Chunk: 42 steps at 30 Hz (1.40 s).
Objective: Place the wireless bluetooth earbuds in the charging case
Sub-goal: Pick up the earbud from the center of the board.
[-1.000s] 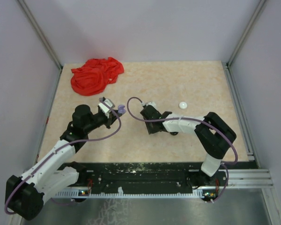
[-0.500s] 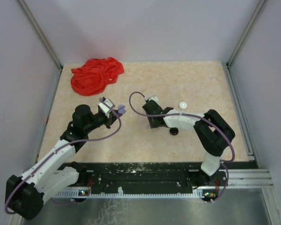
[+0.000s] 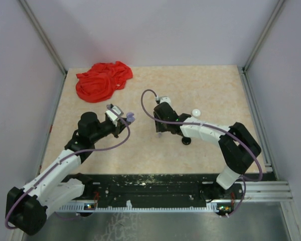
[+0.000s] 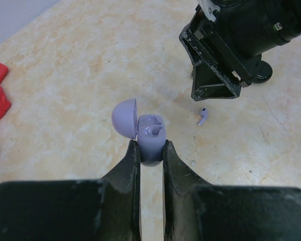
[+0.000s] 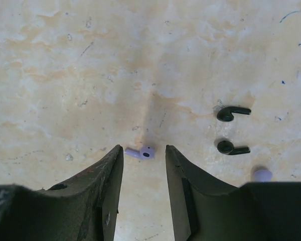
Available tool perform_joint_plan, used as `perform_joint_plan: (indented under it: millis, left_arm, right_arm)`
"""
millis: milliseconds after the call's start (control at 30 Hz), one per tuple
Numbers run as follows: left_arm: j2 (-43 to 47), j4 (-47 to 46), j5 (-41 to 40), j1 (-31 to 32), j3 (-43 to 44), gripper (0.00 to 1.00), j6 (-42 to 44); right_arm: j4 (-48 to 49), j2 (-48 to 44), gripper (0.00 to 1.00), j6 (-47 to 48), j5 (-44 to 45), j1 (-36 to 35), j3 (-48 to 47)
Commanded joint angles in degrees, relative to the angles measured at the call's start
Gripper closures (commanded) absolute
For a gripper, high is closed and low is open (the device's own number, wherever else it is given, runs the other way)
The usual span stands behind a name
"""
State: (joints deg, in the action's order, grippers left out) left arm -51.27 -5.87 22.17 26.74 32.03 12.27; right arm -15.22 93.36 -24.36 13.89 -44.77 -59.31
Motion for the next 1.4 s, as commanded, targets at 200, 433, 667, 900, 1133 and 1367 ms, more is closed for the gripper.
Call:
perform_joint_plan:
  millis: [200,433,667,900,1133,1367]
  left_arm:
    - [0.34,0.29,0.75,0.07,2.25,0.99,-0.49]
    - [0.39,0.33,1.03,0.11,2.33,0.99,-0.58]
    - [0.46,0.32,1.20,0.11,2.32,0.99,-0.63]
    - [0.22,0.31,1.47,0.06,2.41,0.99,-0.75]
    - [-0.11,0.33,1.91,0.06,2.42,0.99,-0.93]
    - [-0.42,0.24,2.11,0.09,2.31,0.99,-1.03]
  right_arm:
    - [-0.75,4.62,0.60,-8.53,7.09,-3.73,-1.83]
    - [-0.16,6.68,0.60,-10.15,7.88,-4.03,-1.47]
    - [1.07,7.15,0.64,-11.01,9.01,-4.08,-1.17]
    - [0.99,8.17,0.72,-11.48,8.53,-4.01,-1.03]
    - [1.46,9.05,0.75,-11.59,7.82,-4.02,-0.67]
    - [0.79,9.12,0.79,-12.11,7.94,-4.06,0.07]
